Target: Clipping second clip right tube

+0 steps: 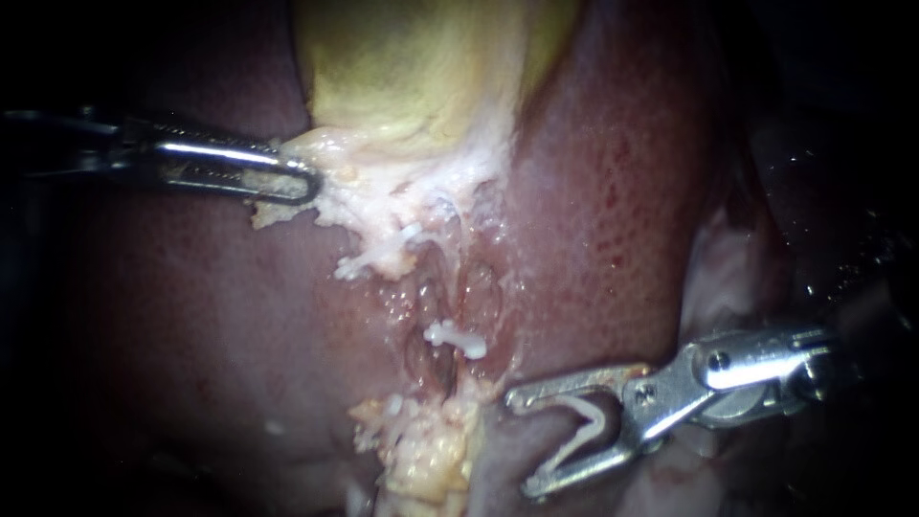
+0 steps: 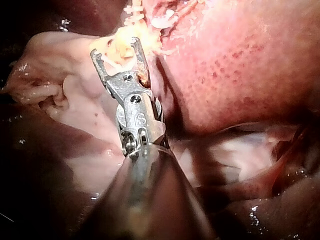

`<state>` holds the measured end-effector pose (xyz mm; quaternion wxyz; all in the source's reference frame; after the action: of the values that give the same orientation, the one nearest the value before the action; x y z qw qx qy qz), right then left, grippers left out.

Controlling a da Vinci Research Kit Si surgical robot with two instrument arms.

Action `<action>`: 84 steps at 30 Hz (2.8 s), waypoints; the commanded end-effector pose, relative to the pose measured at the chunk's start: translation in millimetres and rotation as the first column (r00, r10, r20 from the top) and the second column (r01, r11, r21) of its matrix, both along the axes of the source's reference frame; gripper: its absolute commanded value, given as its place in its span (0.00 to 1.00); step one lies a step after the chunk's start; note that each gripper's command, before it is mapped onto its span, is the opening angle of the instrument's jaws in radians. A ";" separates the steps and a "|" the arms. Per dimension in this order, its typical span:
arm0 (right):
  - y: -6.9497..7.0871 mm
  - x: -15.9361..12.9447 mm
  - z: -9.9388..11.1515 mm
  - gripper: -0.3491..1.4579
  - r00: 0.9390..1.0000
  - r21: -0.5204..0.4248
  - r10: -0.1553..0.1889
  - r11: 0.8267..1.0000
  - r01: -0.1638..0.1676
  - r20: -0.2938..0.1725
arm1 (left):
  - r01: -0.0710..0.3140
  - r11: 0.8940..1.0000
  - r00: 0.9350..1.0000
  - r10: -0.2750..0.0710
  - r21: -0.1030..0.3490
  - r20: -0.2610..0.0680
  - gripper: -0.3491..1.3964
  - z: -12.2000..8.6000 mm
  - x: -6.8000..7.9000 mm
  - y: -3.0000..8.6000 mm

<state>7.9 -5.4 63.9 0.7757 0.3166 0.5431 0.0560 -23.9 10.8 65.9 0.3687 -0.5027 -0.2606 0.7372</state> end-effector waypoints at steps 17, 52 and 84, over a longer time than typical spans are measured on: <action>0.1 0.1 0.0 0.47 1.000 0.002 -0.002 1.000 0.002 -0.001 | 0.046 0.999 0.999 -0.046 -0.017 -0.014 0.00 -6.3 6.7 2.2; 8.4 7.7 4.4 0.44 0.968 0.360 0.134 0.910 -0.204 0.211 | 0.053 0.998 0.998 -0.053 -0.021 -0.019 0.00 -6.0 6.1 1.8; 7.1 11.5 4.6 0.46 0.972 0.484 0.193 0.843 -0.234 0.135 | 0.051 0.999 0.999 -0.051 -0.020 -0.018 0.00 -6.0 5.7 1.7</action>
<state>19.4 1.6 68.4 0.6758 0.4434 0.5118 0.2911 -18.2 12.6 59.9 0.3848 -0.5060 -0.2369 0.7347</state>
